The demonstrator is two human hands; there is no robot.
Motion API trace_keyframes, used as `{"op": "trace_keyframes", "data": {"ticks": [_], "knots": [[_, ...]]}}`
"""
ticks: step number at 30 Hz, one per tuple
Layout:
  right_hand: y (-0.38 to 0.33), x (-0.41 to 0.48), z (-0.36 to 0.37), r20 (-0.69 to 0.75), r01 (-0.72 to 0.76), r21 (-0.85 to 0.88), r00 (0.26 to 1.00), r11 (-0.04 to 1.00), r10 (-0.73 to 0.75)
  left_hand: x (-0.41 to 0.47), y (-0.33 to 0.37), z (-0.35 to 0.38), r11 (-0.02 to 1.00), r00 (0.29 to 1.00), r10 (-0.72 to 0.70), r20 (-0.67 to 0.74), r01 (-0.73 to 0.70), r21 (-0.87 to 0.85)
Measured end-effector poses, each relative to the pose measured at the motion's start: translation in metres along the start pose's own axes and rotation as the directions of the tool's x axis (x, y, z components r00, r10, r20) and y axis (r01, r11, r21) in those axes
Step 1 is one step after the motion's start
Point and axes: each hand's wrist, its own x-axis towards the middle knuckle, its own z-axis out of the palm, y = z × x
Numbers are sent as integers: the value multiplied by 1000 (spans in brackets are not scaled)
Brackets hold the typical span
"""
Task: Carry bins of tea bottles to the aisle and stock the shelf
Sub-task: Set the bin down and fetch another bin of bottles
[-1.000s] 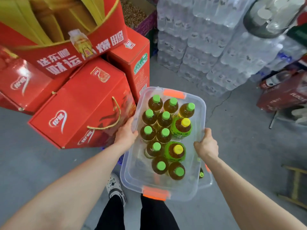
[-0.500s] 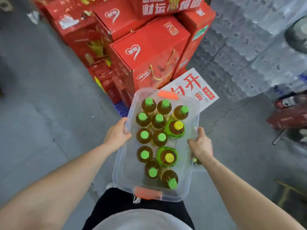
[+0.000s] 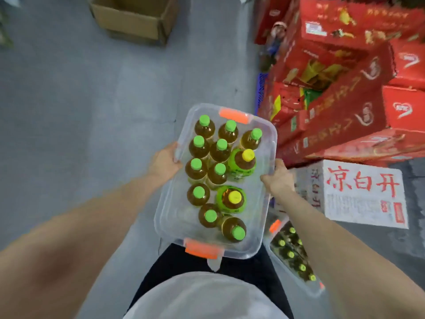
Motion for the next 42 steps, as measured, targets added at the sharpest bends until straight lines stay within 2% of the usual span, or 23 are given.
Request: {"op": "trace_keyframes", "data": {"ticks": [5, 9, 15, 20, 22, 25, 29, 32, 37, 42], "knots": [[-112, 6, 55, 109, 223, -151, 972, 963, -208, -13, -88, -63, 972, 968, -215, -132, 198, -126], [-202, 12, 91, 217, 412, -260, 906, 873, -363, -24, -139, -99, 914, 912, -362, -195, 306, -267], [-338, 10, 154, 414, 671, -335, 736, 662, -536, -42, -199, -140, 776, 760, -590, -273, 442, -450], [-444, -34, 208, 533, 829, -346, 560, 440, -635, -63, -247, -165, 614, 587, -757, -287, 489, -619], [-481, -55, 236, 575, 867, -354, 498, 351, -650, -69, -274, -176, 564, 538, -794, -283, 476, -675], [-527, -90, 285, 640, 903, -332, 429, 275, -637, -77, -323, -195, 505, 471, -839, -272, 488, -712], [-576, -142, 352, 683, 910, -373, 400, 180, -611, -94, -394, -233, 437, 402, -882, -247, 501, -747], [-606, -180, 403, 694, 927, -346, 358, 147, -625, -111, -444, -264, 415, 368, -898, -242, 522, -745], [-667, -243, 488, 740, 959, -272, 265, 87, -618, -136, -522, -316, 358, 270, -930, -249, 518, -776], [-730, -306, 583, 822, 977, -207, 147, -47, -551, -159, -597, -348, 245, 156, -969, -191, 513, -823]]}}
